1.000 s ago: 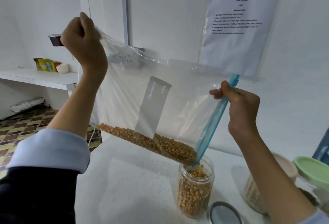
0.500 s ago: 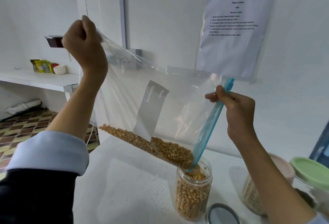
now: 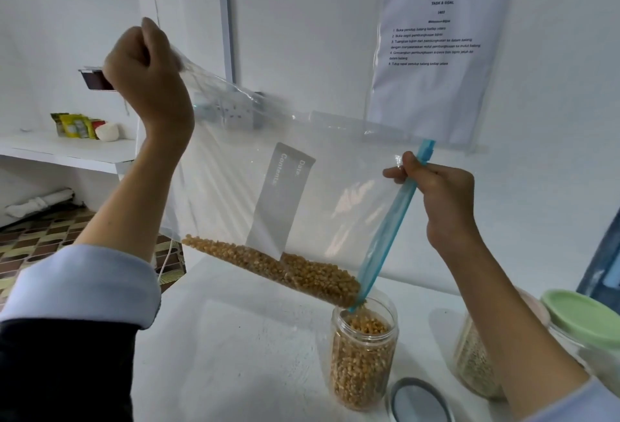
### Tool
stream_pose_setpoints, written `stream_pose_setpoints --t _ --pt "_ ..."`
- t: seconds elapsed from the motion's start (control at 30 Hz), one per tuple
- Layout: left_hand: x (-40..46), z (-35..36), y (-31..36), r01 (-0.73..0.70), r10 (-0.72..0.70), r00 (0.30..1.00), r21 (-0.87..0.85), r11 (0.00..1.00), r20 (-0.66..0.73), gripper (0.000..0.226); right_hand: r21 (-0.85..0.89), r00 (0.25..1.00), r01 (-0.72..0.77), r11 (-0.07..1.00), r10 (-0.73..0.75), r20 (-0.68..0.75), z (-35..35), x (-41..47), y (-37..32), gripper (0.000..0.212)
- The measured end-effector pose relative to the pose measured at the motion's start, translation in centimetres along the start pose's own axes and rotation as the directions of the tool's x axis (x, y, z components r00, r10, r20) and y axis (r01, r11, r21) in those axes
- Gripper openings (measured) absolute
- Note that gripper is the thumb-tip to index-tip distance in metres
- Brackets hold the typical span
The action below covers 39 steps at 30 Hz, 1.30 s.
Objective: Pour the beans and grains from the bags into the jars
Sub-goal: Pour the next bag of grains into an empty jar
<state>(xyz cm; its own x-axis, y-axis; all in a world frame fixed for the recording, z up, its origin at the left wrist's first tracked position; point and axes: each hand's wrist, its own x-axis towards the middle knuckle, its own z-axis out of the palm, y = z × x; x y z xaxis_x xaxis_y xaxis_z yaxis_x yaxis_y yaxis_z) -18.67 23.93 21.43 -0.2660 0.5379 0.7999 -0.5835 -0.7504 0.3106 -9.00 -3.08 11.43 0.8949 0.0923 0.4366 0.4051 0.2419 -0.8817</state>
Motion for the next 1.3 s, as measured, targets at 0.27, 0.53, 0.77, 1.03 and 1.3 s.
stream_pose_setpoints --t 0.27,0.53,0.77,1.03,1.3 --pt "-0.2 0.1 -0.1 0.002 -0.002 1.000 -0.025 1.000 0.002 0.043 0.010 0.999 0.017 1.000 -0.017 -0.035 -0.1 -0.2 -0.2 0.018" --pt "-0.3 0.5 0.3 0.015 -0.014 1.000 -0.044 0.999 0.026 0.044 0.029 1.000 -0.002 1.000 0.003 -0.020 0.0 -0.6 0.0 0.017" --pt "-0.4 0.2 0.5 0.010 -0.008 0.999 -0.048 0.999 0.035 0.044 0.072 0.999 0.038 0.997 -0.037 -0.021 -0.1 -1.2 0.0 0.019" --pt "-0.1 0.1 0.9 0.020 -0.019 0.999 -0.039 0.999 0.030 0.046 0.110 0.992 0.077 0.991 -0.065 -0.108 0.1 -1.6 -0.2 0.021" --pt "-0.3 0.1 1.1 0.028 -0.027 0.999 -0.046 0.999 0.031 0.044 0.113 0.993 0.072 0.991 -0.060 -0.104 -0.1 -1.3 -0.3 0.020"
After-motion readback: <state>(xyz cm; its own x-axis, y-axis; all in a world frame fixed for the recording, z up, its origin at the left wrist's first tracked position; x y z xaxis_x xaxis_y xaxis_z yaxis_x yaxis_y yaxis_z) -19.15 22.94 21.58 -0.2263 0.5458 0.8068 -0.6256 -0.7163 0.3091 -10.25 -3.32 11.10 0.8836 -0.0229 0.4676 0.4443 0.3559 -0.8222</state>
